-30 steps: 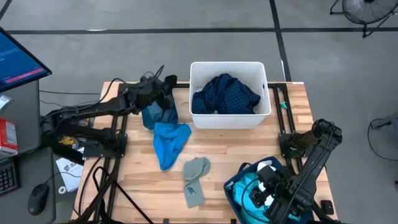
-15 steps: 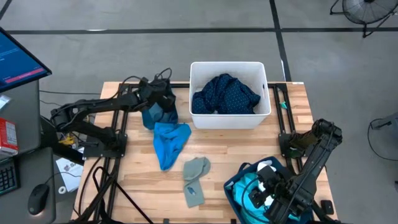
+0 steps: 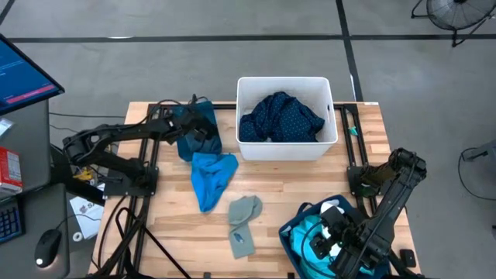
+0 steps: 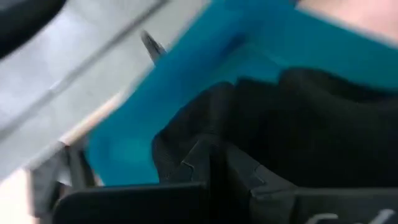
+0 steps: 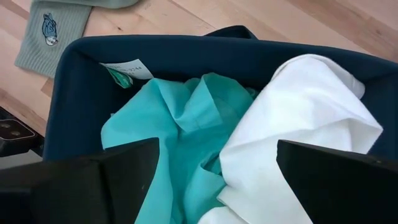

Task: Pick & Place Cloths
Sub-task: Put the black sock into the blue bin, then put the gray sock into the blue bin

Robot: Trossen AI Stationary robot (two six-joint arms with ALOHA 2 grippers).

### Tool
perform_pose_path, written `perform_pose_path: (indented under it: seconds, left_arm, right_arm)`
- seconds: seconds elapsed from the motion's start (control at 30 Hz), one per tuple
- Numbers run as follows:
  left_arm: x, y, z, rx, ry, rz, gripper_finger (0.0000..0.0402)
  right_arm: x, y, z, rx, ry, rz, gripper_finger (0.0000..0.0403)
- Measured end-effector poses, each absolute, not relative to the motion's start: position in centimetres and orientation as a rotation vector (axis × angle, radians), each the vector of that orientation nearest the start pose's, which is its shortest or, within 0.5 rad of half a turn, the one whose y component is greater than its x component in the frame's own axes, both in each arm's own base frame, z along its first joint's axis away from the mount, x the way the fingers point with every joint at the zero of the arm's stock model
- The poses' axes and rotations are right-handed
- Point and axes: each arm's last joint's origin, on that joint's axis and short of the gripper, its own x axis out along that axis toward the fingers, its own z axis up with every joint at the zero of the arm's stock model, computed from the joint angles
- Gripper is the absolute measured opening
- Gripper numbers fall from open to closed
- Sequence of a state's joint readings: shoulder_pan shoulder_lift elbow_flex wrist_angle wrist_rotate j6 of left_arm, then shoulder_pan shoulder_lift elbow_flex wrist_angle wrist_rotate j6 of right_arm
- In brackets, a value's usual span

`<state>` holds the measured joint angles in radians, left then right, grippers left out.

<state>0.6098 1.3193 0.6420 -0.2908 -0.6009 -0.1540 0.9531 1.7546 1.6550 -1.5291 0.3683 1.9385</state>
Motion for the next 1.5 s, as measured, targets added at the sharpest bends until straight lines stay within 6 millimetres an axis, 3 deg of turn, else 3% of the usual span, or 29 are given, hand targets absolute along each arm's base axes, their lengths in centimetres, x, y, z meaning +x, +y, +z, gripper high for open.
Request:
perform_pose_path:
  seconds: [0.23,0.43,0.6,0.8,1.0,1.3,1.4,1.5]
  left_arm:
    - [17.3,14.8,15.6,-0.311,0.897,1.045,0.0001]
    - [17.1,14.6,15.2,-0.383,0.874,1.050,0.0007]
    - [17.3,14.5,15.1,-0.397,0.881,0.974,0.0051]
    - [17.1,14.4,15.6,-0.380,0.866,1.000,0.0135]
    - [16.5,13.9,18.2,-0.370,0.727,0.999,0.0214]
    - [14.9,12.5,24.4,-0.332,0.423,0.953,0.0251]
    - [14.6,11.4,26.5,-0.385,0.307,0.825,0.0249]
    - [14.9,9.5,27.9,-0.419,0.258,0.557,0.0243]
  right_arm:
    - [18.9,24.8,30.4,0.625,1.073,-0.791,0.0317]
    - [18.9,24.8,30.4,0.623,1.073,-0.791,0.0317]
    - [18.9,24.8,30.4,0.622,1.074,-0.789,0.0317]
    - [19.0,24.9,30.4,0.626,1.074,-0.787,0.0317]
    - [18.9,24.9,30.4,0.625,1.074,-0.786,0.0317]
    - [18.9,24.8,30.4,0.601,1.082,-0.772,0.0317]
    - [18.9,24.9,30.4,0.603,1.082,-0.771,0.0317]
    - [18.9,24.9,30.4,0.603,1.082,-0.771,0.0317]
